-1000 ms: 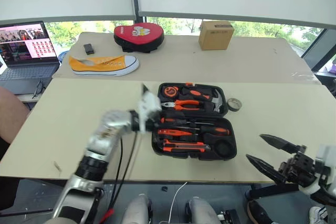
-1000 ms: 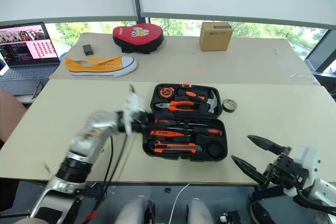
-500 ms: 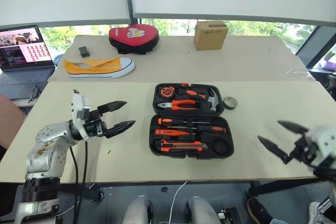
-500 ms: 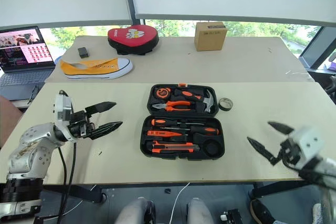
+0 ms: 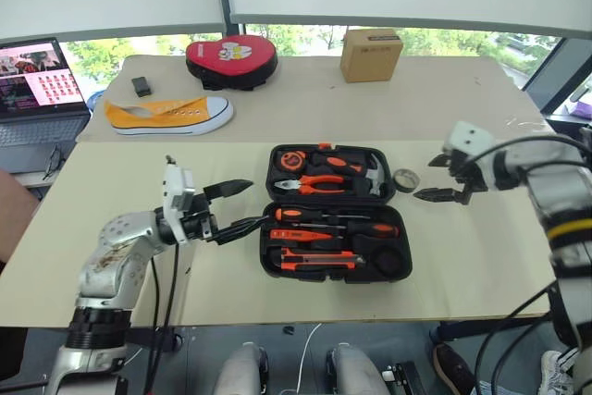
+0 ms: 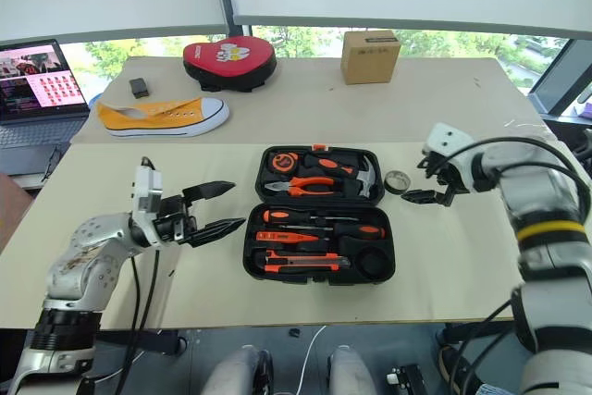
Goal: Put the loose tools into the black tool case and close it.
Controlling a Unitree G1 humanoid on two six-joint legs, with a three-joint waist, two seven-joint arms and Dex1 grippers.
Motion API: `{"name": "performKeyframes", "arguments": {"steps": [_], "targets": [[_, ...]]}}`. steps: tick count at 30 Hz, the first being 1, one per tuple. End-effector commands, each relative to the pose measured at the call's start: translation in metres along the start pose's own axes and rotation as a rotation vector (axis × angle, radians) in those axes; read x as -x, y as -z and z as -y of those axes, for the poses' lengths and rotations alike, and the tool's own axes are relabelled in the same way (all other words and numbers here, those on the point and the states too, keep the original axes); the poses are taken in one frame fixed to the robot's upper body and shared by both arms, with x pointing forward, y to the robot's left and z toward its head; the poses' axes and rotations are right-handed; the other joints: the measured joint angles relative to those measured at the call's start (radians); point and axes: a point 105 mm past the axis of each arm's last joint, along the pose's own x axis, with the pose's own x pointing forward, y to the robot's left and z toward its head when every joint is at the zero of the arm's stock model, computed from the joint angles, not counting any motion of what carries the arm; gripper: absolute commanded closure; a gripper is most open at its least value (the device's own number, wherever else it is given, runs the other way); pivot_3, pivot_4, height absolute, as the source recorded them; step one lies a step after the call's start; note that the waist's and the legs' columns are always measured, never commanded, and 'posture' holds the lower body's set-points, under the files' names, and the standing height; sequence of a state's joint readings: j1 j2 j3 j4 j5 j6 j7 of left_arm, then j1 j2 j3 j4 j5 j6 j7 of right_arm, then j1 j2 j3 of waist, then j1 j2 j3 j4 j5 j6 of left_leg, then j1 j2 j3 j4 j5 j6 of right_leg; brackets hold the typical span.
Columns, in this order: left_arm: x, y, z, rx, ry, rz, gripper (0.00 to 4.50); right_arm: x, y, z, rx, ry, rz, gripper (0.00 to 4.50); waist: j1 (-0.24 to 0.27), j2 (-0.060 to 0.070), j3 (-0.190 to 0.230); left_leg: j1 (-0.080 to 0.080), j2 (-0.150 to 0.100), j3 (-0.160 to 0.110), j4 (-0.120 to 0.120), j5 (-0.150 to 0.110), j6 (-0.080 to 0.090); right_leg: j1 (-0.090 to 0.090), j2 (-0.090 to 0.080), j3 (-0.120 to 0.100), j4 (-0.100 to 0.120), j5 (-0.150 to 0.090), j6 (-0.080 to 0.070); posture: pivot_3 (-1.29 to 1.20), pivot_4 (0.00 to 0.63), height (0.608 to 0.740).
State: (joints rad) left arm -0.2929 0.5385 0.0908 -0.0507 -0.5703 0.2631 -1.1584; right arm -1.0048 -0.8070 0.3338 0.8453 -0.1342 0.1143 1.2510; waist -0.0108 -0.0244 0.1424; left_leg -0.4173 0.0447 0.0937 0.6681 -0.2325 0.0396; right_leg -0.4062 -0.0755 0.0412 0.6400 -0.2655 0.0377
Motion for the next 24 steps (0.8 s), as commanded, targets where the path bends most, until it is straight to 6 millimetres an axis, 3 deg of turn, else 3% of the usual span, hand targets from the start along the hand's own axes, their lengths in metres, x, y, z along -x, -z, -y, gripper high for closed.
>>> {"name": "performKeyframes", "arguments": {"steps": [1,6,7,10,19,24], "targets": [[-0.004,-0.008,0.001,-0.044,0.008,0.023,0.04,-0.003,0.004,0.002,0.032,-0.034,-0.046,0.00,0.002,0.000,0.000,-0.001,0.000,0.000,0.000,0.000,0.000,0.000,0.000,0.000,0.000,0.000,0.000,0.00,0.150,0.740],[-0.003,-0.007,0.003,-0.050,0.005,0.023,0.04,-0.015,0.003,-0.003,0.049,-0.085,-0.081,0.00,-0.003,0.001,0.000,-0.001,0.000,0.000,0.000,0.000,0.000,0.000,-0.002,0.000,0.000,0.000,0.000,0.00,0.150,0.740],[-0.002,-0.007,0.003,-0.051,0.004,0.022,0.00,-0.017,0.002,-0.003,0.044,-0.091,-0.082,0.53,-0.004,0.001,0.000,-0.001,0.000,0.000,0.000,0.000,-0.001,0.000,-0.001,0.000,0.000,0.000,0.000,0.00,0.150,0.740],[-0.002,-0.007,0.003,-0.052,0.004,0.019,0.00,-0.022,-0.001,-0.003,0.053,-0.088,-0.082,1.31,-0.005,0.001,0.000,0.000,0.001,0.000,0.000,0.001,-0.001,0.000,0.000,0.000,0.001,0.000,0.000,0.00,0.150,0.740],[-0.001,-0.005,0.008,-0.083,0.058,-0.008,0.00,-0.026,-0.014,-0.001,0.112,-0.072,-0.031,4.47,-0.008,0.001,0.000,0.001,0.001,0.001,0.000,0.001,-0.003,0.000,-0.001,0.000,0.003,0.000,0.000,0.00,0.150,0.740],[0.005,-0.003,0.026,-0.134,0.159,-0.009,0.00,0.008,-0.034,0.000,0.143,-0.138,0.121,4.47,-0.007,0.004,0.003,0.001,0.001,0.001,0.000,0.001,-0.003,0.000,-0.001,0.000,0.003,0.000,0.000,0.00,0.150,0.740]]}}
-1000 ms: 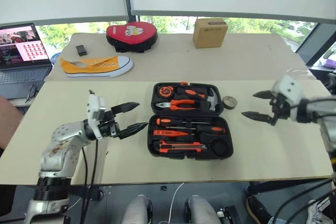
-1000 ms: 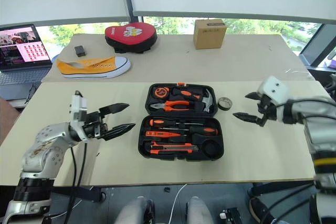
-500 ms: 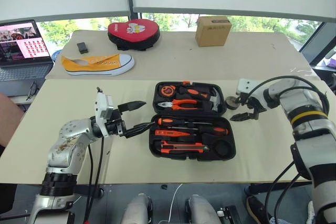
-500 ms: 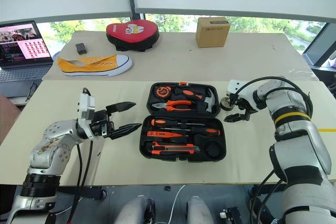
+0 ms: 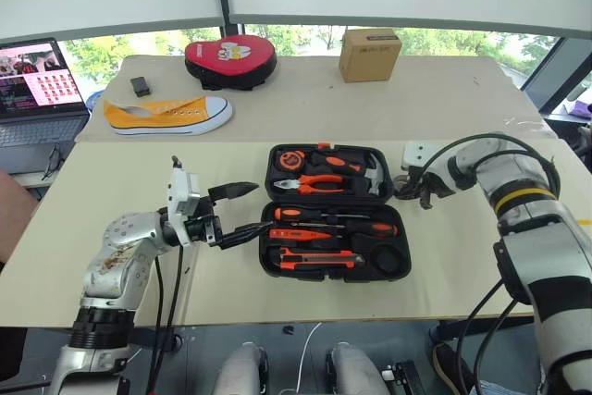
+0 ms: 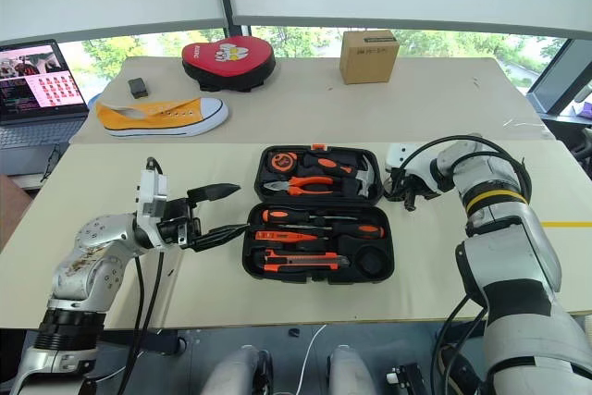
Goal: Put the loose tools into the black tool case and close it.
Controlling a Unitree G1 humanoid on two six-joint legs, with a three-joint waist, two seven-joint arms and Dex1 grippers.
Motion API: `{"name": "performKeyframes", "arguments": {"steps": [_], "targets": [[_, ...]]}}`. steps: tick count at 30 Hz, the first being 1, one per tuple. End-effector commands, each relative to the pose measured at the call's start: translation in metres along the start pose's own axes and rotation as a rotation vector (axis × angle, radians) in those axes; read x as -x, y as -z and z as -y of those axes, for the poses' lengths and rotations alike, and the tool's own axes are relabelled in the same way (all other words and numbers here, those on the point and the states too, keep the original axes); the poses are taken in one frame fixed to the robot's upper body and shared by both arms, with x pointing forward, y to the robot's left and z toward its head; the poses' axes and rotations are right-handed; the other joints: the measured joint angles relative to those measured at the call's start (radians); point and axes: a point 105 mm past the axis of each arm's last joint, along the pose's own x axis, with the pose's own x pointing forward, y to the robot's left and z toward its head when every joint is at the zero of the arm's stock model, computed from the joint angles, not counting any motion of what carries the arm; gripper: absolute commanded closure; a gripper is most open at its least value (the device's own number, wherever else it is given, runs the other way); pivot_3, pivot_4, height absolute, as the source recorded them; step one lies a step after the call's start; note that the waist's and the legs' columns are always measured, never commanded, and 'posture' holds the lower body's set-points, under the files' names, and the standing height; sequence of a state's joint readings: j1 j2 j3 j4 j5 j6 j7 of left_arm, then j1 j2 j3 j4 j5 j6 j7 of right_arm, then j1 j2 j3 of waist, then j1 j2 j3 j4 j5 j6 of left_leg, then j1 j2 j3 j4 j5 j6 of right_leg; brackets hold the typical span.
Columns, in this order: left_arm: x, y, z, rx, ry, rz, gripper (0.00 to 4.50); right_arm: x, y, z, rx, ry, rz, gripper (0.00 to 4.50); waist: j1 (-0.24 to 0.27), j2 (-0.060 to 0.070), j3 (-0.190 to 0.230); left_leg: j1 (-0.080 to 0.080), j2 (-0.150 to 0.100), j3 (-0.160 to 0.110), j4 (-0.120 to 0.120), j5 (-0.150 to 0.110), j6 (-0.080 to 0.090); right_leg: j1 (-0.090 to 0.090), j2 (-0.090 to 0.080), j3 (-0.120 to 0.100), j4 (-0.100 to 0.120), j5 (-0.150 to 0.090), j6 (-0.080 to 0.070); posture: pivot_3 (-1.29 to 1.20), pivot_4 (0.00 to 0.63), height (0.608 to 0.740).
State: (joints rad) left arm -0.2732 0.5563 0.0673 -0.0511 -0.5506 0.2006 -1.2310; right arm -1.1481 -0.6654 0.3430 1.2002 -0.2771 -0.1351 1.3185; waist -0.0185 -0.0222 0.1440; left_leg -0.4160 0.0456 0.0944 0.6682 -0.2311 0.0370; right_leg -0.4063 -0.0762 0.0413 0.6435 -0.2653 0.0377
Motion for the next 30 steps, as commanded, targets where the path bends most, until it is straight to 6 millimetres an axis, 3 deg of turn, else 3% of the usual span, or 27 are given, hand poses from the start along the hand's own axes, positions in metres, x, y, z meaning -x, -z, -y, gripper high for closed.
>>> {"name": "performKeyframes", "arguments": {"steps": [1,3,5,9,14,19,26,30], "targets": [[0.003,-0.006,0.019,-0.092,0.101,0.006,0.00,0.045,-0.034,0.010,0.096,0.044,0.202,4.47,0.001,0.004,0.003,0.000,0.000,0.000,0.000,0.000,0.000,0.000,0.000,0.000,0.000,0.000,0.000,0.00,0.150,0.740],[0.006,-0.001,0.026,-0.085,0.133,-0.008,0.00,0.054,-0.055,0.000,0.147,0.022,0.332,4.47,0.001,0.004,0.004,0.000,0.000,0.000,-0.001,0.000,0.000,0.000,-0.001,0.000,-0.001,0.000,0.000,0.00,0.150,0.740],[0.008,0.002,0.034,-0.065,0.161,-0.017,0.00,0.059,-0.061,-0.024,0.105,-0.077,0.381,4.47,0.000,0.004,0.004,0.000,0.002,0.000,-0.001,0.000,0.000,0.000,0.001,0.000,-0.001,0.000,0.000,0.00,0.150,0.740],[0.011,0.012,0.047,-0.026,0.209,-0.046,0.00,0.063,-0.062,-0.095,0.110,-0.283,0.334,4.47,0.017,0.005,0.004,0.000,0.003,-0.003,-0.002,0.000,0.000,0.000,0.000,-0.003,0.001,0.000,0.000,0.00,0.150,0.740],[0.011,0.018,0.050,-0.014,0.226,-0.056,0.00,0.057,-0.052,-0.146,0.031,-0.379,0.238,4.47,0.019,0.004,0.004,0.000,0.002,-0.003,0.001,-0.001,0.000,0.001,-0.001,-0.002,-0.001,0.000,-0.001,0.00,0.150,0.740],[0.008,0.019,0.050,-0.010,0.231,-0.051,0.00,0.044,-0.041,-0.155,-0.003,-0.351,0.185,4.47,0.017,0.003,0.004,0.001,0.003,-0.002,0.002,0.000,0.000,0.001,0.000,-0.002,0.000,0.001,-0.001,0.00,0.150,0.740],[0.007,0.020,0.048,-0.012,0.228,-0.054,0.00,0.025,-0.031,-0.144,-0.018,-0.266,0.140,4.47,0.016,0.003,0.004,0.001,0.002,-0.003,0.002,0.000,0.000,0.001,0.001,-0.002,0.000,0.001,-0.001,0.00,0.150,0.740],[0.009,0.020,0.045,-0.016,0.215,-0.058,0.00,0.023,-0.022,-0.147,-0.080,-0.303,0.080,4.47,0.016,0.003,0.004,0.000,0.002,-0.003,0.002,0.000,0.000,0.001,0.001,-0.002,0.000,0.000,-0.001,0.00,0.150,0.740]]}}
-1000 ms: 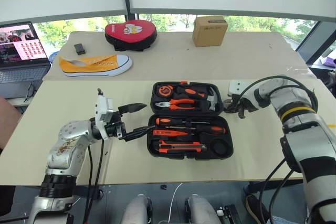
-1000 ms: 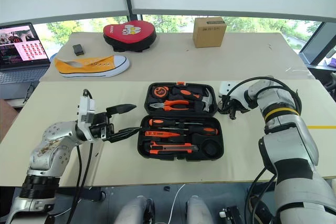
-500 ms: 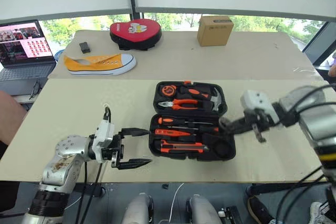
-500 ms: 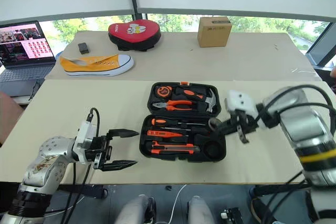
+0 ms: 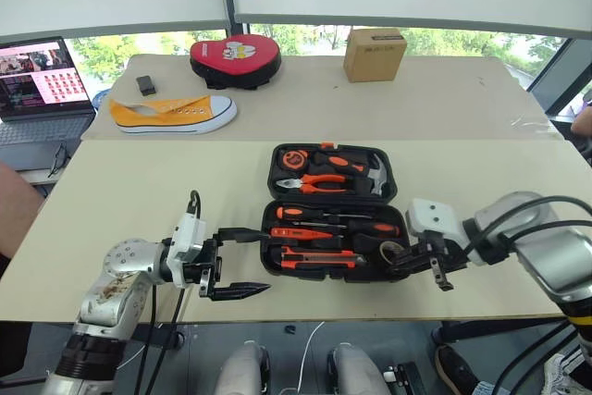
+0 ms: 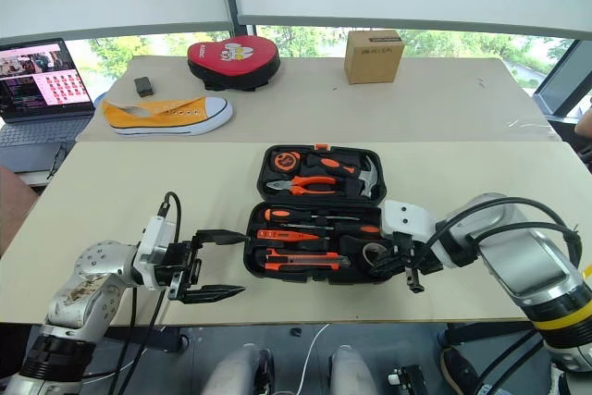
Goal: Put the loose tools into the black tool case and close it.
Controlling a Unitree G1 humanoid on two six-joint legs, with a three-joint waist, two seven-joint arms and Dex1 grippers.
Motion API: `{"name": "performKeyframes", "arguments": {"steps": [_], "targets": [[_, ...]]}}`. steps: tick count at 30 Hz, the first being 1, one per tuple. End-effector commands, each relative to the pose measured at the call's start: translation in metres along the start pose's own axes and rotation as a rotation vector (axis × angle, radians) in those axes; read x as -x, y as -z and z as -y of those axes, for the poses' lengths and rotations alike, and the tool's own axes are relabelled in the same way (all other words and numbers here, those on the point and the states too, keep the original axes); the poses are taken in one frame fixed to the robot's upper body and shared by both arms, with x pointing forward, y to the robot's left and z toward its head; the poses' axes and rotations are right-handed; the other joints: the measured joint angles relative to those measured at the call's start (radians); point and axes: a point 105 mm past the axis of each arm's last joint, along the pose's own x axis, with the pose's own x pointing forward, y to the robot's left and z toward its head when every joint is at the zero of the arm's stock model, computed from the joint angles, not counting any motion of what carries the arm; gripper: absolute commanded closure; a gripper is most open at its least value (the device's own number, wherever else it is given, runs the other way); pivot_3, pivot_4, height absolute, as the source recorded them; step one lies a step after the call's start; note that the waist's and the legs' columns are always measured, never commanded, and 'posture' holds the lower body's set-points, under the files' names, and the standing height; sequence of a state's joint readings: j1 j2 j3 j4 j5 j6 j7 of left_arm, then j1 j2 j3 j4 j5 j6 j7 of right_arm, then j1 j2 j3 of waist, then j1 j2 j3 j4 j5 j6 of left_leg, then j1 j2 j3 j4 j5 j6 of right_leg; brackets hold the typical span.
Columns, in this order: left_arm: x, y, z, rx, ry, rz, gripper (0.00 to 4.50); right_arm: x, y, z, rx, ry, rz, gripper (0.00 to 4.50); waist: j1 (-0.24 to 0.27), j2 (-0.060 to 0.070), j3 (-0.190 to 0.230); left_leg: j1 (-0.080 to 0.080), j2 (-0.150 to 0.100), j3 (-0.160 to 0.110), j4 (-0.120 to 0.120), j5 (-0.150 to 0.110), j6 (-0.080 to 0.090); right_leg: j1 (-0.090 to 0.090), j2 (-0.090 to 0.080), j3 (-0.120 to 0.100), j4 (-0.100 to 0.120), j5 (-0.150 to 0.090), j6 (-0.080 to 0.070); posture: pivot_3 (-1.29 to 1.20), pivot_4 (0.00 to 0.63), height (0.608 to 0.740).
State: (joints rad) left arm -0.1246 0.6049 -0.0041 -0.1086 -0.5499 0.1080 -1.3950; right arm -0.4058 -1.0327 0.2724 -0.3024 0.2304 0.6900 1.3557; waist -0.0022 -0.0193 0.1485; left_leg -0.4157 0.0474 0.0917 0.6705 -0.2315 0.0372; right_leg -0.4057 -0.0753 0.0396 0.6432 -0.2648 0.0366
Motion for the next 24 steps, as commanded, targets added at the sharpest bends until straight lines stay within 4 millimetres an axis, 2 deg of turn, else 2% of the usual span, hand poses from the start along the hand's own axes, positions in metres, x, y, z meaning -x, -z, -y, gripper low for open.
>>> {"name": "performKeyframes", "arguments": {"steps": [1,3,5,9,12,16,18,20,24], "targets": [[0.001,-0.006,-0.003,-0.045,-0.005,-0.005,0.00,0.003,0.000,0.009,0.012,0.050,-0.025,4.47,0.000,0.000,0.000,0.000,0.000,0.000,0.000,0.000,0.000,0.000,0.000,0.000,0.000,0.000,0.000,0.00,0.150,0.740],[0.002,-0.006,-0.005,-0.047,-0.016,-0.005,0.00,0.003,0.002,0.006,0.015,0.019,-0.054,3.73,0.000,-0.001,0.000,0.000,0.000,0.000,0.001,0.000,0.000,0.000,0.000,0.000,0.000,0.000,0.000,0.00,0.150,0.740],[0.004,-0.009,-0.007,-0.048,-0.036,0.006,0.00,0.006,-0.003,0.007,0.038,0.018,-0.038,3.19,0.001,-0.001,0.000,0.000,0.000,0.000,0.001,0.000,0.000,0.001,0.000,0.000,0.000,0.000,0.000,0.00,0.150,0.740],[0.013,-0.010,-0.016,-0.047,-0.103,-0.019,0.00,0.024,-0.020,-0.008,0.037,-0.091,0.062,1.88,0.002,-0.001,0.000,0.000,0.000,-0.001,0.001,0.000,0.000,0.000,0.000,0.000,0.000,0.000,0.000,0.00,0.150,0.740],[0.022,-0.008,-0.029,-0.039,-0.194,-0.055,0.00,0.039,-0.030,-0.006,0.014,-0.083,0.185,0.85,0.003,-0.001,0.001,0.000,0.001,-0.001,0.001,0.000,0.001,0.000,0.000,-0.001,0.000,0.000,0.000,0.00,0.150,0.740],[0.036,-0.002,-0.061,0.007,-0.384,-0.108,0.00,0.070,-0.024,0.018,-0.021,0.056,0.371,0.85,0.008,-0.003,0.001,0.000,0.000,-0.002,0.003,0.000,0.001,0.002,0.000,-0.001,0.001,0.000,0.000,0.00,0.150,0.740],[0.037,0.003,-0.077,0.045,-0.465,-0.128,0.53,0.080,-0.012,0.035,-0.028,0.180,0.435,0.81,0.012,-0.004,0.001,0.000,0.000,-0.002,0.004,-0.001,0.001,0.002,0.000,-0.002,0.001,0.000,0.001,0.00,0.150,0.740],[0.035,0.006,-0.085,0.073,-0.499,-0.142,1.06,0.082,-0.001,0.045,-0.015,0.258,0.430,0.81,0.013,-0.006,0.002,0.000,-0.001,-0.001,0.005,-0.001,0.001,0.003,0.001,-0.001,0.000,0.001,0.001,0.00,0.150,0.740],[0.013,0.014,-0.113,0.070,-0.568,-0.196,2.58,0.060,0.036,0.079,0.025,0.484,0.296,1.83,0.014,-0.006,0.002,-0.001,-0.002,0.000,0.006,-0.001,0.001,0.002,0.001,-0.001,0.001,0.001,0.002,0.00,0.150,0.740]]}}
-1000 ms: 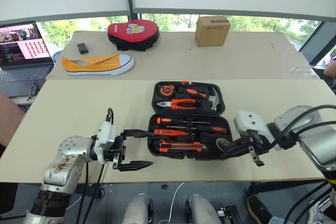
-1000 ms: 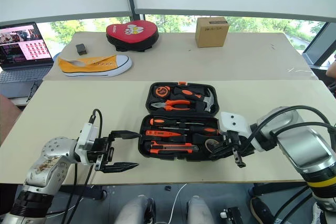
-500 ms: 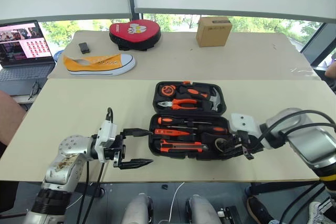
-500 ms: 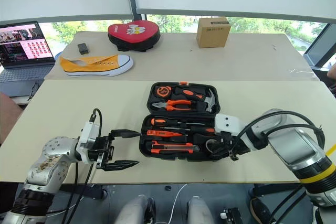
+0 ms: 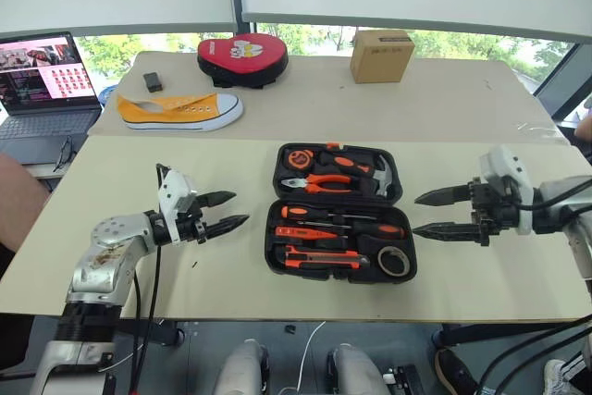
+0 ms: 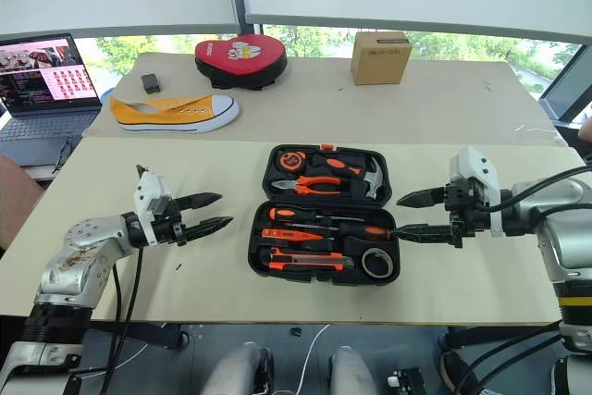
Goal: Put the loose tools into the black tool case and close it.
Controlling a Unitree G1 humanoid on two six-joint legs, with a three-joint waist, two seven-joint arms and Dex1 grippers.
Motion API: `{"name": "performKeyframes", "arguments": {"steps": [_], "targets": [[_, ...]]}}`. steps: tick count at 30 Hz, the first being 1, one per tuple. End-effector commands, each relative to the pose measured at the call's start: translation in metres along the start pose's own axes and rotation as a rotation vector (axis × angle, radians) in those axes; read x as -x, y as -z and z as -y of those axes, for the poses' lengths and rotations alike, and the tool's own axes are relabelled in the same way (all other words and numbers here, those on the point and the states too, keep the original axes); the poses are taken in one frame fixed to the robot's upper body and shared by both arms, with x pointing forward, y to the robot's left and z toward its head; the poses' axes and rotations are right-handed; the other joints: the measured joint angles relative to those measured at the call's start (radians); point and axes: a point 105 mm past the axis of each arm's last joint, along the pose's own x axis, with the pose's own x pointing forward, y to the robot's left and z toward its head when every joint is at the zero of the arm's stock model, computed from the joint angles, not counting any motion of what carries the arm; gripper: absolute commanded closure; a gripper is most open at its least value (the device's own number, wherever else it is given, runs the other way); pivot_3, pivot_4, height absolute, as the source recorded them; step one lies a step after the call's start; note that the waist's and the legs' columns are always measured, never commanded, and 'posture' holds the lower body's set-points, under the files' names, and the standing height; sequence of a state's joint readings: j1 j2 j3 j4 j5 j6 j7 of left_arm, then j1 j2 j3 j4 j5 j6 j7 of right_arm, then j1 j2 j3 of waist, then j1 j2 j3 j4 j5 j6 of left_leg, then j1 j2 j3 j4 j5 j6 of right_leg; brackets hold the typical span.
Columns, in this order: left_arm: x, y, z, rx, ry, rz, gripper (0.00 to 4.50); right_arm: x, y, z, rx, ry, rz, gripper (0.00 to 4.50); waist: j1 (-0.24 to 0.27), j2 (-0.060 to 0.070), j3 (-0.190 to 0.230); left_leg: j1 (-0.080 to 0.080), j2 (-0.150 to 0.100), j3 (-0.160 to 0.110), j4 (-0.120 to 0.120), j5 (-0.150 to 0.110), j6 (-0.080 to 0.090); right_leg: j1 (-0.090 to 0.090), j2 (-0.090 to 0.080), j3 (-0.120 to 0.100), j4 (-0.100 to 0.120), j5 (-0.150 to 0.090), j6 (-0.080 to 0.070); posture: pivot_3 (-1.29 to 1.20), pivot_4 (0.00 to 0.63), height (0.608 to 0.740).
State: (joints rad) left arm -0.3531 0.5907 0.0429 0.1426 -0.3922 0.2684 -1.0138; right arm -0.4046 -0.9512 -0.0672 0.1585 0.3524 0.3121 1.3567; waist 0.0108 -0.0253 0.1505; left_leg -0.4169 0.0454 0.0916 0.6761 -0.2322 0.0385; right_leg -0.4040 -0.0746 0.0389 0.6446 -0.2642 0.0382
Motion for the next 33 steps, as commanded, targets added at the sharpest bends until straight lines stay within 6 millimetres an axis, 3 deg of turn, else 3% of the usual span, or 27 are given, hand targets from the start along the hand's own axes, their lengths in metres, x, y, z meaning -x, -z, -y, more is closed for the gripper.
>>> {"name": "performKeyframes", "arguments": {"steps": [1,5,8,14,21,26,29,33], "targets": [[-0.032,-0.003,-0.011,-0.033,-0.064,-0.038,3.01,-0.015,0.026,0.025,0.135,0.179,-0.071,2.19,0.001,0.000,0.000,0.000,0.000,0.000,0.000,0.000,0.000,0.000,0.000,0.000,0.000,0.000,0.000,0.00,0.150,0.740],[-0.054,-0.004,-0.006,-0.030,-0.009,-0.043,4.50,-0.034,0.027,0.040,0.205,0.266,-0.053,3.58,-0.009,0.000,0.000,-0.001,-0.001,0.003,0.001,0.001,-0.001,-0.001,0.001,0.001,0.001,0.001,0.001,0.00,0.150,0.740],[-0.067,0.003,0.005,-0.013,0.059,-0.077,4.50,-0.046,0.033,0.040,0.229,0.262,-0.054,4.44,-0.019,0.000,0.000,-0.003,-0.001,0.001,0.001,0.001,-0.002,-0.003,0.001,0.002,0.001,0.001,0.001,0.00,0.150,0.740],[-0.078,0.007,0.023,0.001,0.135,-0.089,4.50,-0.060,0.021,0.027,0.243,0.198,0.040,4.44,-0.018,-0.001,0.001,-0.003,-0.001,0.001,0.001,0.001,-0.002,-0.002,0.001,0.001,0.001,0.000,0.001,0.00,0.150,0.740],[-0.065,0.006,0.029,-0.003,0.141,-0.070,4.50,-0.059,0.024,0.008,0.202,0.141,0.043,4.44,-0.020,0.000,0.000,-0.004,0.000,-0.001,0.001,0.001,-0.001,-0.002,0.000,0.001,0.001,0.000,0.001,0.00,0.150,0.740],[-0.055,0.009,0.031,0.026,0.135,-0.071,4.50,-0.048,0.032,0.017,0.202,0.249,0.045,4.44,-0.020,0.000,0.001,-0.003,0.000,-0.001,0.001,0.001,-0.001,-0.002,0.000,0.001,0.001,0.000,0.001,0.00,0.150,0.740],[-0.043,0.002,0.027,0.110,0.109,-0.034,4.50,-0.032,0.028,0.027,0.122,0.315,0.103,4.44,-0.020,0.000,0.001,-0.003,0.000,-0.001,0.001,0.001,-0.001,-0.002,0.000,0.001,0.001,0.000,0.001,0.00,0.150,0.740],[-0.018,0.007,0.011,0.127,0.021,-0.145,3.43,-0.012,0.020,0.024,-0.002,0.289,0.124,3.37,-0.021,0.000,0.000,-0.003,0.001,-0.001,0.001,0.001,-0.001,-0.002,0.000,0.001,0.002,0.000,0.001,0.00,0.150,0.740]]}}
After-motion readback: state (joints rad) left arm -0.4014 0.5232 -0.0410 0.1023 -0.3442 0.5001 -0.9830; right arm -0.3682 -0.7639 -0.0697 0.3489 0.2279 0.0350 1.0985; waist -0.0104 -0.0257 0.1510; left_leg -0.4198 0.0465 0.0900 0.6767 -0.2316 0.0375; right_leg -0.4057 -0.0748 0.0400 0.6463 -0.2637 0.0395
